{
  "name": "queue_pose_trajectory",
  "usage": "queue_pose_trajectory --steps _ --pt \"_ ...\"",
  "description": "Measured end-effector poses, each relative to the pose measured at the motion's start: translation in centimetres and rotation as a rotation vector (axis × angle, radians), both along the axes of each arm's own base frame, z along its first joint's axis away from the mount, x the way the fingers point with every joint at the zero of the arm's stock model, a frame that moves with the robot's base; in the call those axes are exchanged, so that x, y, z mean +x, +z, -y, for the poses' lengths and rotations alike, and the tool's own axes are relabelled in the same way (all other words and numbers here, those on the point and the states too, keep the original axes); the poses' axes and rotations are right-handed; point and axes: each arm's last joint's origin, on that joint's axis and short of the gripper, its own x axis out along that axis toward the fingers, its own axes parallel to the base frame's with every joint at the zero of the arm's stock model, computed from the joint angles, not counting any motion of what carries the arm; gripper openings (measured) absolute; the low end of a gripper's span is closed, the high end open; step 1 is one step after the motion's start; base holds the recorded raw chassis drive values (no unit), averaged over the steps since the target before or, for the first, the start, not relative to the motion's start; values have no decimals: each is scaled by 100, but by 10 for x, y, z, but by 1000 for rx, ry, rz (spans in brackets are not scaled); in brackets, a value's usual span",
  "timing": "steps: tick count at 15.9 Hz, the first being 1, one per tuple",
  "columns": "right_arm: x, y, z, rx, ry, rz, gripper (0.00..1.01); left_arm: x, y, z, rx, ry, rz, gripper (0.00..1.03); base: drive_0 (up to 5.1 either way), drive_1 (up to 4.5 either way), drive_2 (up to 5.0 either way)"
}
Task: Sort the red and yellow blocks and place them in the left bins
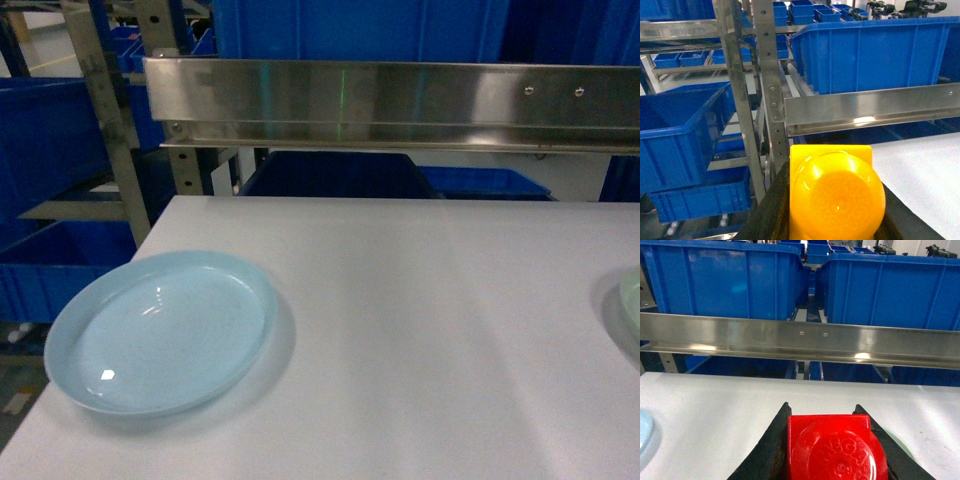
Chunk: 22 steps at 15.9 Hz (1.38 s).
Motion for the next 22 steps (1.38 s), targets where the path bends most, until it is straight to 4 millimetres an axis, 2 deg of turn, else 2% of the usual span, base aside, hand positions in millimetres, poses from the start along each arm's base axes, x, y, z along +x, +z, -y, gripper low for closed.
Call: queue_pose_trajectory --steps 22 --pt "0 0 0 0 0 -2 28 0 -1 0 0 1 -5 27 -497 247 247"
